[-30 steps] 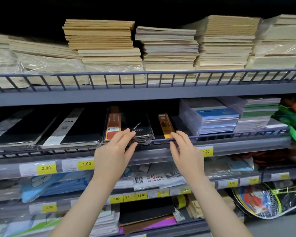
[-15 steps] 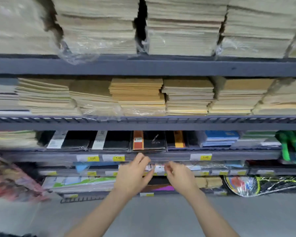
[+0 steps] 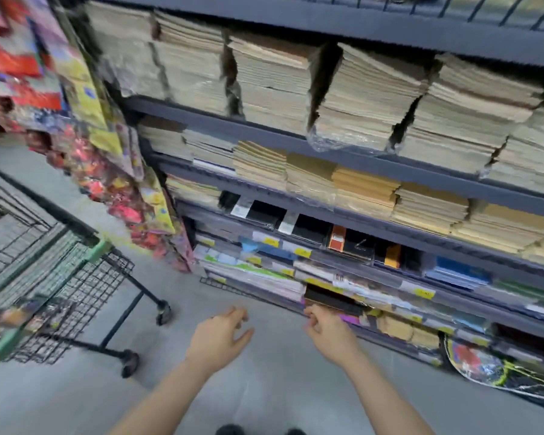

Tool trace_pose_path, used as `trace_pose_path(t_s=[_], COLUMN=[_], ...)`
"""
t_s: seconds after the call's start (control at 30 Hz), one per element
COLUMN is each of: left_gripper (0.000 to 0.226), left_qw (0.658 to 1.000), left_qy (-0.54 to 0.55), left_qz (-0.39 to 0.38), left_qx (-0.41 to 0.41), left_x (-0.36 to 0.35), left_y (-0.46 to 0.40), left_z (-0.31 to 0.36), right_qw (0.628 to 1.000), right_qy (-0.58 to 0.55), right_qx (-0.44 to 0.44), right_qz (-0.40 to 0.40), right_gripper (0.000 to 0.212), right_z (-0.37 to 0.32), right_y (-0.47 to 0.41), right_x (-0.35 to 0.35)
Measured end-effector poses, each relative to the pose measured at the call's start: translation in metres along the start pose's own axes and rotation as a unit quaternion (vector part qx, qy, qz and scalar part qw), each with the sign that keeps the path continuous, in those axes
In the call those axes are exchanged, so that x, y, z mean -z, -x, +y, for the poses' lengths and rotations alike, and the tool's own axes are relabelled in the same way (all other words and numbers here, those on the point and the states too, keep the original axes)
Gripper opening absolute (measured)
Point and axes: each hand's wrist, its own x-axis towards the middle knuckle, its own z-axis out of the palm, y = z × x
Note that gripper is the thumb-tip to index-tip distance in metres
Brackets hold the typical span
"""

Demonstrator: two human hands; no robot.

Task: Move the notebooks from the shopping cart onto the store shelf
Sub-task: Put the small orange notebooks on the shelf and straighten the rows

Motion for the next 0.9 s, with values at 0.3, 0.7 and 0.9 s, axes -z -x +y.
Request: trace_pose_path(t_s=[0.3, 0.7, 0.9], left_gripper=[0.033, 0.017, 0.012], left_qw=[0.989, 0.978, 0.972], left_qy=[0.009, 0.032, 0.072], left_qz=[-0.051, -0.034, 0.023], left_qx=[0.137, 0.205, 0.224], left_x=[0.045, 0.17, 0.209], left_y=[0.118, 0.25, 0.231], left_z=[-0.138, -0.375, -0.432], right_qw=[0.996, 0.996, 0.996], right_qy=[0.045, -0.012, -0.03], right_qx=[-0.008, 0.002, 0.014], right_qz=[-0.079, -0.083, -0.077], right_gripper=[0.025, 0.026, 0.024], right_z=[-0.099, -0.322, -0.382], right_y=[0.014, 0.005, -0.023], right_x=[-0.116, -0.268, -0.29])
